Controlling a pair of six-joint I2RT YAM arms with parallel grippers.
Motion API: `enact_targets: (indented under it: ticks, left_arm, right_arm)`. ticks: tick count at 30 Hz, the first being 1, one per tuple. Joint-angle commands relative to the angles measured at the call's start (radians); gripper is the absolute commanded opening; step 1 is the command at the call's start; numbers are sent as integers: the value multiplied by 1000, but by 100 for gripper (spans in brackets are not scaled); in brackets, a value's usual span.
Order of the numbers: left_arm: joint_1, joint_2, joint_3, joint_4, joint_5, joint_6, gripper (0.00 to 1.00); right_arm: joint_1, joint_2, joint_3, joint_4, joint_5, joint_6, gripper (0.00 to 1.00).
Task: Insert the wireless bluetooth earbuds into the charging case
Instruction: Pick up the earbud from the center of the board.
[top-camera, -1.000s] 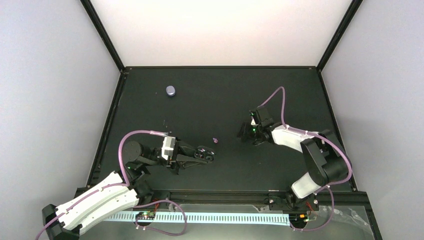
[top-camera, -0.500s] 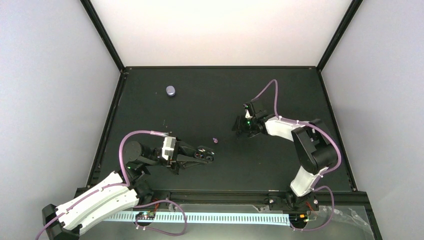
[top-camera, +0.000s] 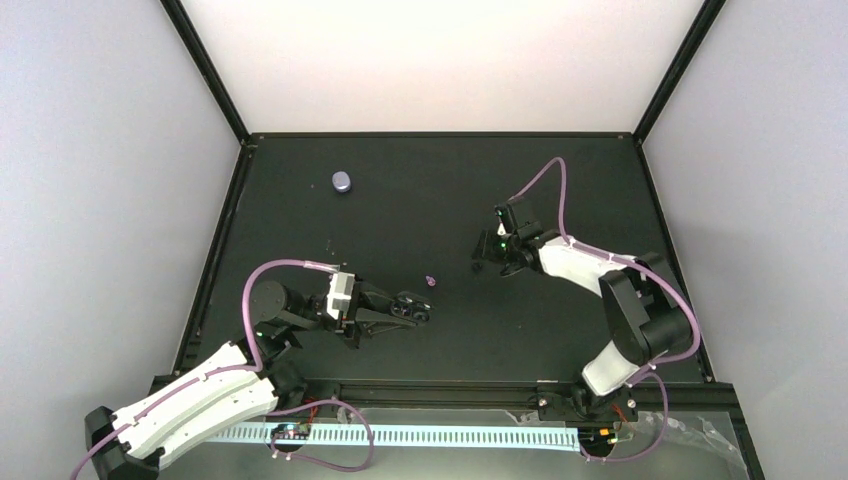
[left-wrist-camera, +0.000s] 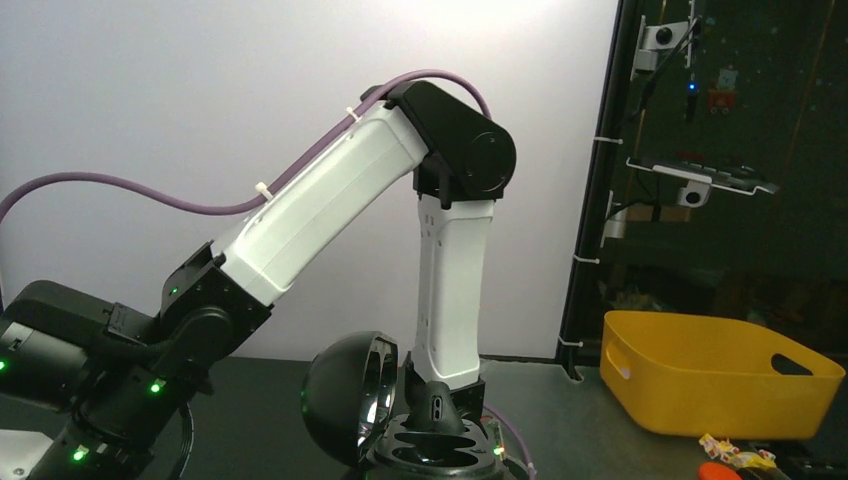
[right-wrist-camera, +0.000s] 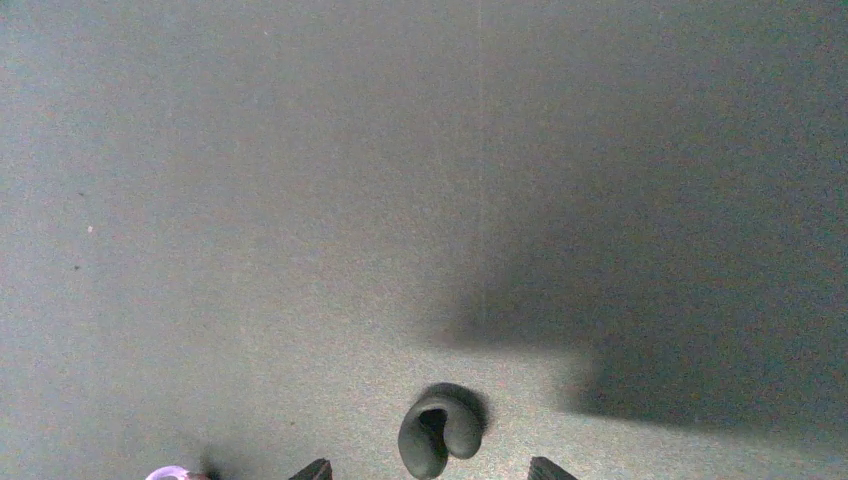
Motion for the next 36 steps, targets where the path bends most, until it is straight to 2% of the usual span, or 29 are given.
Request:
enact_targets:
  ticks: [1,13,31,36]
  left_arm:
    - [-7,-2,38,11,5,10,2]
    - [-8,-14,38,5,2,13,2]
    - [-6,-6,41,-2,-1,17,2]
    - [-6,-4,41,-4,-1,16,2]
  right_arm:
    - [13,52,19,-14,-44,29,50]
    - [21,151,70,4,-82,48,50]
    - [76,297,268,-111,-123,-130,50]
    - [87,256,271,-127,-63,-134,50]
